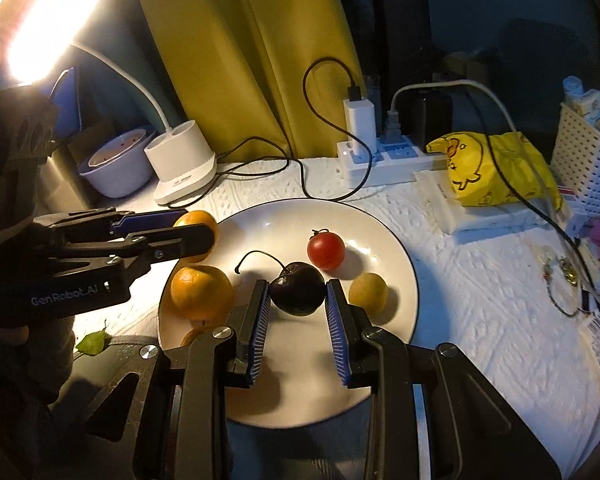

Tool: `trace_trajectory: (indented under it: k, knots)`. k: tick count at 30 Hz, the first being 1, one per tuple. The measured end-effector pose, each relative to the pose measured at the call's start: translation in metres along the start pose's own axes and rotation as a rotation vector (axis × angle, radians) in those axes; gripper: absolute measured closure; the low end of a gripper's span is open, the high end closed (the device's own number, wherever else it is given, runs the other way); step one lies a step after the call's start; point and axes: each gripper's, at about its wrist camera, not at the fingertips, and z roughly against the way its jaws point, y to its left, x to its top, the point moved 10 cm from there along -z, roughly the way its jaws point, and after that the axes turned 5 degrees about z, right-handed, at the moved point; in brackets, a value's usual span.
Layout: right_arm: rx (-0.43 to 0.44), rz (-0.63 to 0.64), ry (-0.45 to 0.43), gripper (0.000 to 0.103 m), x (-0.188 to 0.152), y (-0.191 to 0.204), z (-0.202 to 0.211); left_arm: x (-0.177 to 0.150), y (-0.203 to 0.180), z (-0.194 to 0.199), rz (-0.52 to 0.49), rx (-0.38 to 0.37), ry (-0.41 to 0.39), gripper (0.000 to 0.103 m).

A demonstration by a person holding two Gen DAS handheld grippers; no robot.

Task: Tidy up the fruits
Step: 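Carry the cherry over the plate with the right tool while the left tool lowers its orange in, then release the dark cherry into the plate with the right tool while the left tool releases its orange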

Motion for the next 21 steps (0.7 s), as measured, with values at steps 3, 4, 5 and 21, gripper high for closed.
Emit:
trace_trajectory:
  k: [3, 4, 5, 21]
  knots:
    - [-0.007, 0.003, 0.013, 0.072, -0.002, -0.001, -0.009, -0.001, 0.006, -0.008, 0.029, 0.01, 0.027, 0.067]
    - [-0.011, 0.002, 0.02, 0.072, -0.004, -0.002, -0.012, -0.002, 0.007, -0.01, 0.034, 0.012, 0.033, 0.067]
    - [-0.014, 0.0, 0.027, 0.072, -0.006, -0.003, -0.014, -0.002, 0.008, -0.01, 0.034, 0.015, 0.036, 0.067]
    - [-0.065, -0.029, 0.004, 0.067, -0.002, -0.008, 0.005, 0.007, 0.002, 0.026, 0.028, 0.021, -0.034, 0.059]
